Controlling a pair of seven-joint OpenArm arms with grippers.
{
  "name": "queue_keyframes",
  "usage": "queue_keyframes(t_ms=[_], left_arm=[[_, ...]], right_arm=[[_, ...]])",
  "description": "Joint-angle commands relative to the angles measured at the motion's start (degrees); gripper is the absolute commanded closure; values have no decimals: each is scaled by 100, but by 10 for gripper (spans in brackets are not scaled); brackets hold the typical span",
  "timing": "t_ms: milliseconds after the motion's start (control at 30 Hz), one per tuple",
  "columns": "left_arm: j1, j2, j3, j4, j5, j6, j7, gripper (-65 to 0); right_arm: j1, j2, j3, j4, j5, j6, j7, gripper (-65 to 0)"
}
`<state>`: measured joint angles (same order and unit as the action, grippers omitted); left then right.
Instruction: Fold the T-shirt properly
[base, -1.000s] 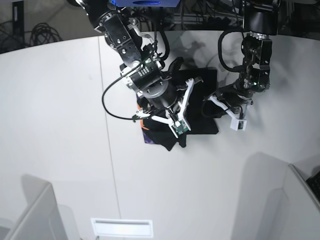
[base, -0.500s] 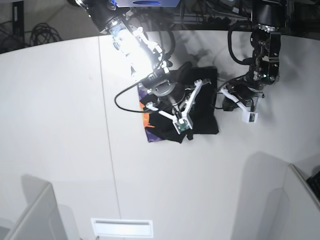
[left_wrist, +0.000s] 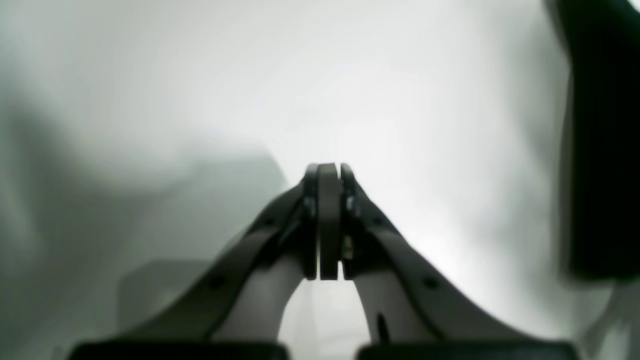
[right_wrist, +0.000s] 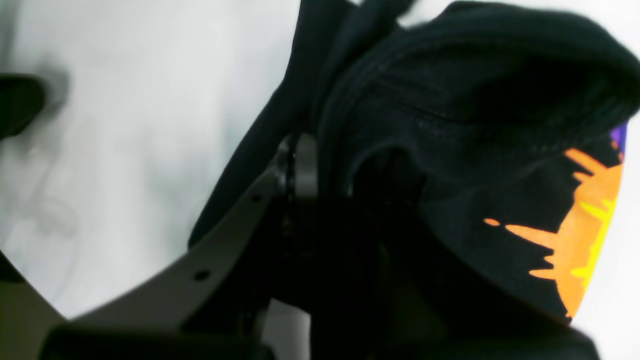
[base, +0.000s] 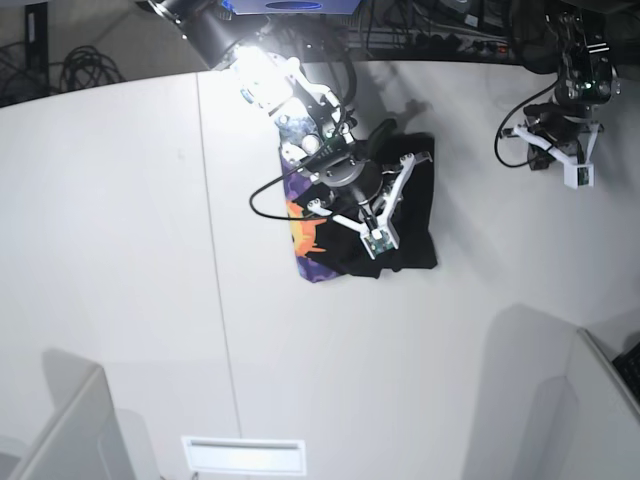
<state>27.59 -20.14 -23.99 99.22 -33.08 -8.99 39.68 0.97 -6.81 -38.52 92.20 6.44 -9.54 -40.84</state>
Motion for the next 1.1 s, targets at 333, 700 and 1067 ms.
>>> queue_keyframes(t_ms=[333,700,1067], left_arm=[[322,-30,-683,104,7,-731,133,0],[357,-47,-683,113,7,-731,133,0],[357,-39,-691,140,7,-731,133,0]], right_arm=[[188,-88,-38,50,20,-659,291,0],[294,-97,-47,-205,706,-694,326,-248],[355,-132,-302,-390,820,-677,335,-432]])
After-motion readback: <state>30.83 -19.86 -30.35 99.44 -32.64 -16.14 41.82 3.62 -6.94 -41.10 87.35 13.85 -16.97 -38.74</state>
